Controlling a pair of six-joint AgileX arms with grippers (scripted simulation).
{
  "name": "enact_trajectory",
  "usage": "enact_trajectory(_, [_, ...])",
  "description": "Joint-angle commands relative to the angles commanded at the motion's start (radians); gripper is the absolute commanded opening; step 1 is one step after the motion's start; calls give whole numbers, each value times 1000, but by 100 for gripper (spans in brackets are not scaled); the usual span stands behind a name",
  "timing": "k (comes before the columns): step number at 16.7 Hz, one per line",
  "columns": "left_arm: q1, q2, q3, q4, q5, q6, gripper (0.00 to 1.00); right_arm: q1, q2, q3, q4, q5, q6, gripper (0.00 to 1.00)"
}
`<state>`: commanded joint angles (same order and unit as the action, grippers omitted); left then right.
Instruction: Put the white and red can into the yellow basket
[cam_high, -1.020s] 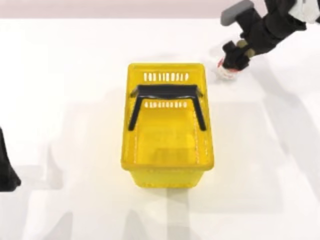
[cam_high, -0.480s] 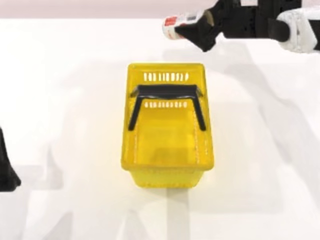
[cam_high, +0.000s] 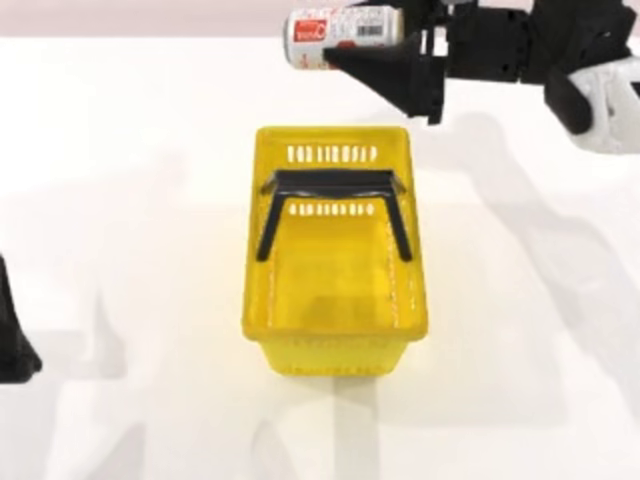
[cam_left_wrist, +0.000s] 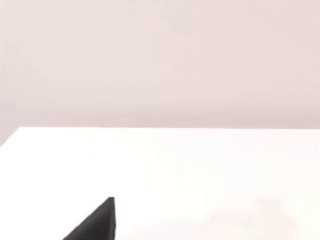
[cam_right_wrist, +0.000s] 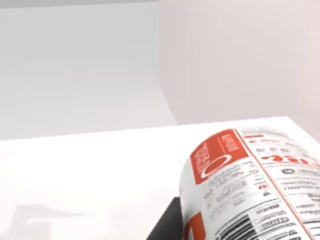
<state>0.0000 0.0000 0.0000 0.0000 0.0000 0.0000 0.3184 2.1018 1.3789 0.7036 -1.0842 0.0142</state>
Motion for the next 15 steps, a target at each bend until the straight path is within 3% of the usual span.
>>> enact_trajectory(3, [0,0,0,0,0,0,100,5,-23,-32,59,-38,19,0])
enact_trajectory(9, [0,0,0,0,0,0,100,1,-3,-33,74,-38,19,0])
enact_trajectory(15, [0,0,0,0,0,0,100,7,166,-96,318,-36,15,0])
